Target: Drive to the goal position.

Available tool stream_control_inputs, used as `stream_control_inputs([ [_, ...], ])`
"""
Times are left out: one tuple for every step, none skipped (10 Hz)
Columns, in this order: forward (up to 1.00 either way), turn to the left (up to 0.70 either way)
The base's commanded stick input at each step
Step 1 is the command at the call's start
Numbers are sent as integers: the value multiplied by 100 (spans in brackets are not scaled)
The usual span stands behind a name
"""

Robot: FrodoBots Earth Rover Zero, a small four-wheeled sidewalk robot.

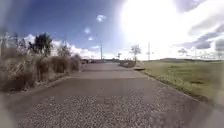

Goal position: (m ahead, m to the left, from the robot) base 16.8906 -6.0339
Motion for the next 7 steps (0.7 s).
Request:
stream_control_inputs([
  [100,0],
  [100,0],
  [100,0],
  [100,0],
  [100,0],
  [100,0],
  [100,0],
])
